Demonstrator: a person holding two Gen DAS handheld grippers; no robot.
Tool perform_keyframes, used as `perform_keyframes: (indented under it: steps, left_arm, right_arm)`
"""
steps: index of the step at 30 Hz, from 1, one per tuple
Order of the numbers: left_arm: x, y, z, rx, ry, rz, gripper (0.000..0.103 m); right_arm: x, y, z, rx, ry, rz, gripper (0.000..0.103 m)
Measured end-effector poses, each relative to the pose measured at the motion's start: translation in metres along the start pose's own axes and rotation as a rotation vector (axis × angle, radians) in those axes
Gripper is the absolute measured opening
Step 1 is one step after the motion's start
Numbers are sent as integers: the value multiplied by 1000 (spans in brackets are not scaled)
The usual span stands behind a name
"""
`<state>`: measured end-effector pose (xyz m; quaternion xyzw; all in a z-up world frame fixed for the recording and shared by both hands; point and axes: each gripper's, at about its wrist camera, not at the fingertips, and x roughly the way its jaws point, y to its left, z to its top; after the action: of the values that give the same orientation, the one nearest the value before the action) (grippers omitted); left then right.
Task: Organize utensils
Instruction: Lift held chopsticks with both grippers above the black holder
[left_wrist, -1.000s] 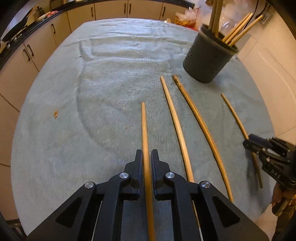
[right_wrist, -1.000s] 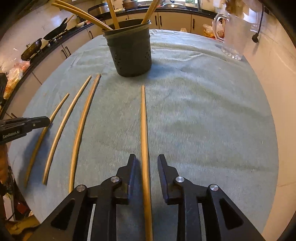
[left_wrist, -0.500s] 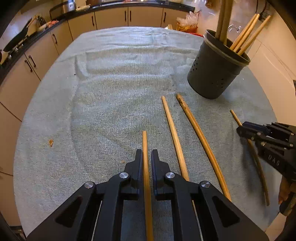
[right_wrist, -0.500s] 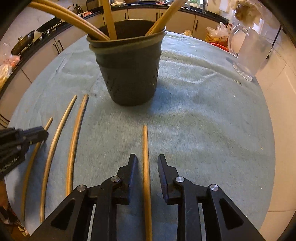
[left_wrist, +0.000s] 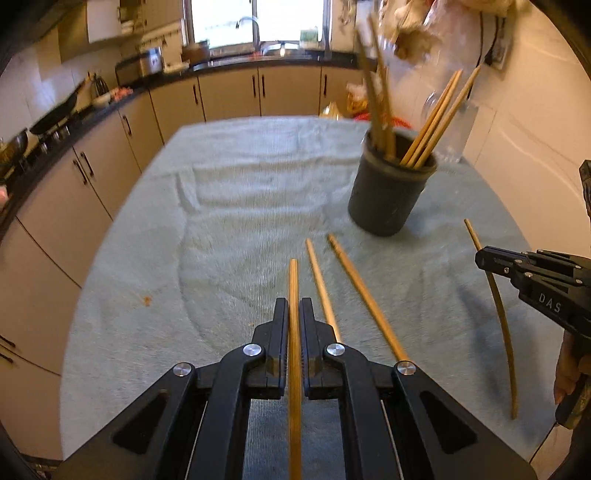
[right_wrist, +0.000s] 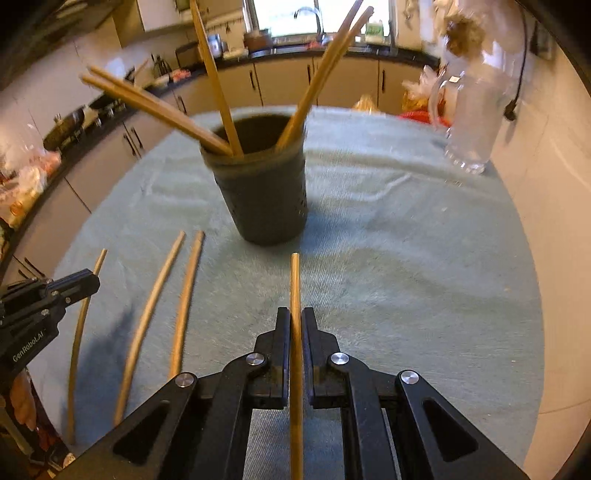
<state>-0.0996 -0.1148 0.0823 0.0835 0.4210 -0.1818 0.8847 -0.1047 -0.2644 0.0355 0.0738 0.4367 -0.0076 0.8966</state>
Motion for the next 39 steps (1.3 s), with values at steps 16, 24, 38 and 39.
perform_keyframes:
  steps: [16, 24, 38, 39]
  left_arm:
    - [-115, -9, 0, -76, -302, -75, 5]
    - [-131, 0, -19, -97, -338, -61, 5]
    - [-158, 2, -27, -104, -384, -101, 5]
    - [-159, 2, -26, -104, -388, -106, 5]
  right_arm:
    - [-121, 10, -27, 41, -482, -33, 7]
    - [-136, 4, -43, 61, -471, -35, 7]
    - [-159, 2, -49, 50, -474, 2, 7]
    - [-160, 1, -48, 54, -475, 6, 7]
